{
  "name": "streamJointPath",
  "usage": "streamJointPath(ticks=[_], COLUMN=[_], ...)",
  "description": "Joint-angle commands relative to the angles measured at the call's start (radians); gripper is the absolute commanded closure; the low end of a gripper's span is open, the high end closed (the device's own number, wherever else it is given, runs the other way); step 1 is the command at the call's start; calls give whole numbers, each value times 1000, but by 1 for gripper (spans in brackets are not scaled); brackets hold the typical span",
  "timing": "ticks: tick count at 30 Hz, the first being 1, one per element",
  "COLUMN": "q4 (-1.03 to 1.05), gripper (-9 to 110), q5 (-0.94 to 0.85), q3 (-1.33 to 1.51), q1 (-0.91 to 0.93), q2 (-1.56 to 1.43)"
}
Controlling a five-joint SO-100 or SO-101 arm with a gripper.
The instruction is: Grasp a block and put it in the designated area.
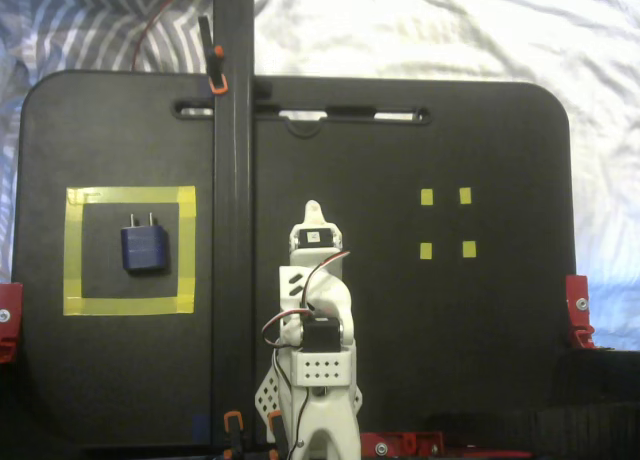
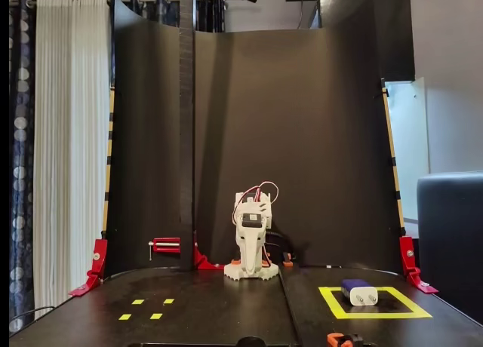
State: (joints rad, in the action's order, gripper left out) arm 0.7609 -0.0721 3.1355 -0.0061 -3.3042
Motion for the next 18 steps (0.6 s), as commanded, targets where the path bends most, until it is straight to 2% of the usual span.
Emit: streamJointPath(ticks=[1, 18], q4=[0, 0], gripper=[102, 101], q5=[11, 34], q3=[8, 8], q1=[9, 29], q2=[-6, -6])
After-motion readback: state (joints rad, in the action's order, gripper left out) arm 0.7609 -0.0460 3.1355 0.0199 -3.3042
